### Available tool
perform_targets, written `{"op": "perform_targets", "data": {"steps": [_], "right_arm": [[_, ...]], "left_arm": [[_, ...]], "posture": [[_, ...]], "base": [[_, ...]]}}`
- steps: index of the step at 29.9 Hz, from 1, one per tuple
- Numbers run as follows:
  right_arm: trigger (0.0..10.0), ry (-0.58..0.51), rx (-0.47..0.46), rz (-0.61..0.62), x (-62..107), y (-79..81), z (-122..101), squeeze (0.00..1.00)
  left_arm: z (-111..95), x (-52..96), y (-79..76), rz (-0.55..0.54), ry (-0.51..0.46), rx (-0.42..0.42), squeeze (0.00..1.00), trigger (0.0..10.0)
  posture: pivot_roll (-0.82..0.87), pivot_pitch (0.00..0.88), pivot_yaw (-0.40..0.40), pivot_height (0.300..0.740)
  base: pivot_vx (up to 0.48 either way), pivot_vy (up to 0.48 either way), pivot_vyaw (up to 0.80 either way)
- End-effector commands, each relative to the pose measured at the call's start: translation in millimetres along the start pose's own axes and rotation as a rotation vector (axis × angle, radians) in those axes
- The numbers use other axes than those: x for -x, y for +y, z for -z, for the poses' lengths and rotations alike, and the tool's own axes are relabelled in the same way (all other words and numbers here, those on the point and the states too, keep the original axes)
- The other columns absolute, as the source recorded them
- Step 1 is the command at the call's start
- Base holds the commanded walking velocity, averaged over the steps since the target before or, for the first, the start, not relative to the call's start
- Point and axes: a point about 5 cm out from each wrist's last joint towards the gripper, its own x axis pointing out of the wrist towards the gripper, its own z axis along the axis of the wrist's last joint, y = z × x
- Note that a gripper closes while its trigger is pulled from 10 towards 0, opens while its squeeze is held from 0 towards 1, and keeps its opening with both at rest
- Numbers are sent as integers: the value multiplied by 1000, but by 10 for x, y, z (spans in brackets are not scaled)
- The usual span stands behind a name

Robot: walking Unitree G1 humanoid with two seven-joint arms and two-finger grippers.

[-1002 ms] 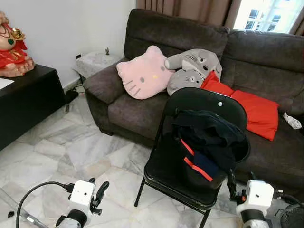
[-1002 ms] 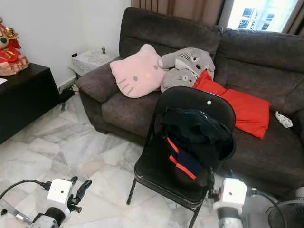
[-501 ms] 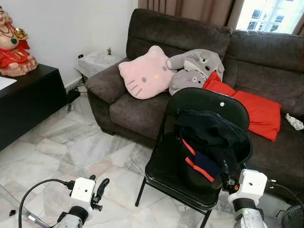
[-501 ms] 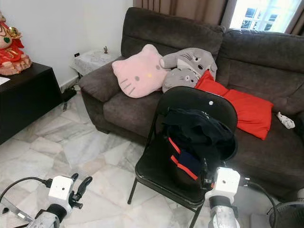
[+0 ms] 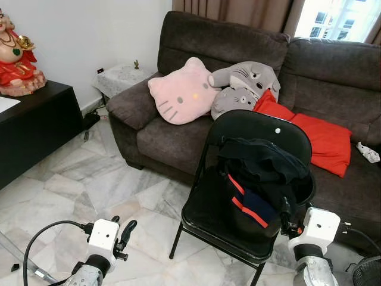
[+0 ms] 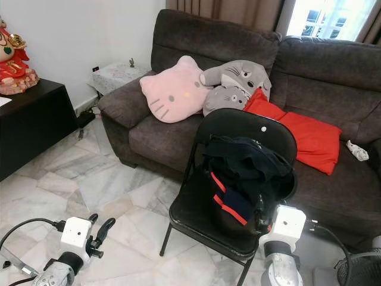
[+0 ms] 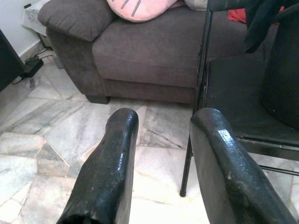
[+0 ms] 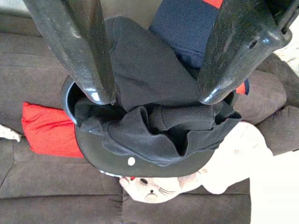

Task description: Hang hanger

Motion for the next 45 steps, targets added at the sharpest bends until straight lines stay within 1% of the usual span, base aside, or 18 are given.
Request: {"op": "perform_targets", "data": {"steps": [1,14,23,27,29,31,33,35,38,40,41,45], "right_arm": [[10000,-20,-11,1,-29,19,-71,0],[10000,-24,-18,-24,-69,96,-141,0],[10000,-26,-19,-7,-84,98,-168,0],[10000,-19,-22,24,-71,73,-179,0],[10000,7,-24,70,-52,33,-181,0],[10000,16,-19,83,-45,22,-179,0],[10000,33,-50,109,-31,11,-182,0],[10000,36,-62,125,-26,-2,-188,0],[10000,86,-36,179,-15,-30,-179,0],[10000,93,-56,183,-19,-14,-181,0],[10000,103,-48,148,-45,33,-187,0],[10000,131,-39,130,-90,54,-172,0]], "left_arm": [[-25,-22,23,-6,-11,7,0,10000],[-64,-57,4,6,-24,1,0,10000],[-76,-66,-5,7,-28,-3,0,10000],[-74,-62,-10,8,-27,-6,0,10000],[-68,-58,-10,7,-23,-7,0,10000],[-65,-56,-10,8,-22,-7,0,10000],[-63,-56,-12,9,-21,-8,0,10000],[-62,-57,-17,10,-20,-8,0,10000],[-52,-56,-26,13,-14,-12,0,10000],[-52,-55,-25,13,-13,-12,0,10000],[-53,-55,-26,12,-14,-12,0,10000],[-57,-55,-30,9,-16,-11,0,10000]], "posture": [[14,0,-33,740],[12,0,-29,740],[12,0,-28,740],[13,0,-29,740],[10,0,-29,740],[9,0,-29,740],[8,0,-26,740],[7,0,-27,740],[4,0,-27,740],[5,0,-28,740],[7,0,-29,740],[13,0,-34,740]], "base": [[0,0,0],[259,0,0],[272,0,0],[0,0,0],[0,0,0],[0,0,0],[0,0,0],[0,0,0],[0,0,0],[0,0,0],[0,0,0],[0,0,0]]}}
